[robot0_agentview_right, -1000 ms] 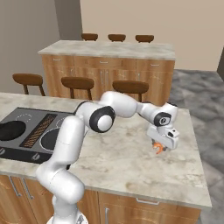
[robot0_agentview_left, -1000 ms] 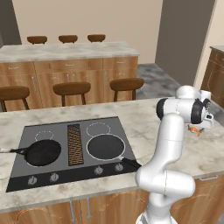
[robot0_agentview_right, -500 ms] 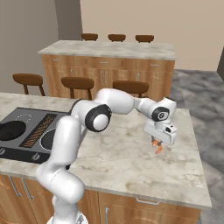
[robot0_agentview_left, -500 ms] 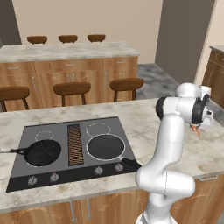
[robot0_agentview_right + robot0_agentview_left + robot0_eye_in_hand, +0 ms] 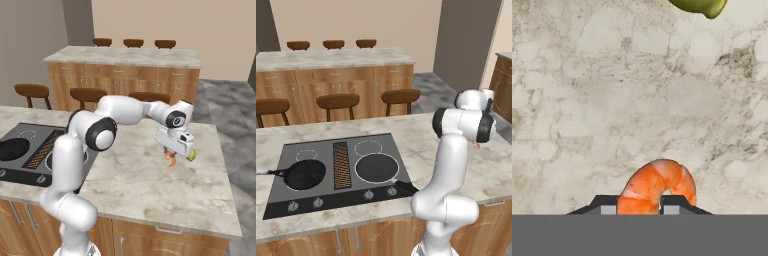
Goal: Place both pans onto different burners. Then place the lemon and the shrimp on different pans.
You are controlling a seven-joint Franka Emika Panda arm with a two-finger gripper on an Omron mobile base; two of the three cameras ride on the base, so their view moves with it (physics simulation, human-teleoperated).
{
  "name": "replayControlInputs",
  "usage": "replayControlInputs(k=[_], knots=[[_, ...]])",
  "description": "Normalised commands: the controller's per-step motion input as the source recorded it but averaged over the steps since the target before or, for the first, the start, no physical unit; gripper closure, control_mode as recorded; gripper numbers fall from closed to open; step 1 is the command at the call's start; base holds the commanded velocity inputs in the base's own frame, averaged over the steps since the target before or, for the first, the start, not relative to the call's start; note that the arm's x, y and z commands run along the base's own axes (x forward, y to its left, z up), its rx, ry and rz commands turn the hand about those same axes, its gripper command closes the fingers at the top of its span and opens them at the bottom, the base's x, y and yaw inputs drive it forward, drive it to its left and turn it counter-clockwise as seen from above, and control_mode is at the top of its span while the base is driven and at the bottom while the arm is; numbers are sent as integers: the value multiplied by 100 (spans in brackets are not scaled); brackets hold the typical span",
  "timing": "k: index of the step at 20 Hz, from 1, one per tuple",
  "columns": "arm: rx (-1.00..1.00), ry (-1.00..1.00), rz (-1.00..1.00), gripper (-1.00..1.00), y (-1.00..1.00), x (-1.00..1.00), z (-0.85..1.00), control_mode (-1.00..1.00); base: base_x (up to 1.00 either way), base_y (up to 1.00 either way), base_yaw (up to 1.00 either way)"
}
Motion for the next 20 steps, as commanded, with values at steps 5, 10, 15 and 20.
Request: replayControlInputs(k=[5,10,15,20], knots=[[-2,0,0,100,99,0,43,-100,0,0,0],[-7,2,0,100,100,0,33,-100,0,0,0],[-9,4,0,100,100,0,25,-100,0,0,0],[-3,1,3,100,100,-2,28,-100,0,0,0]])
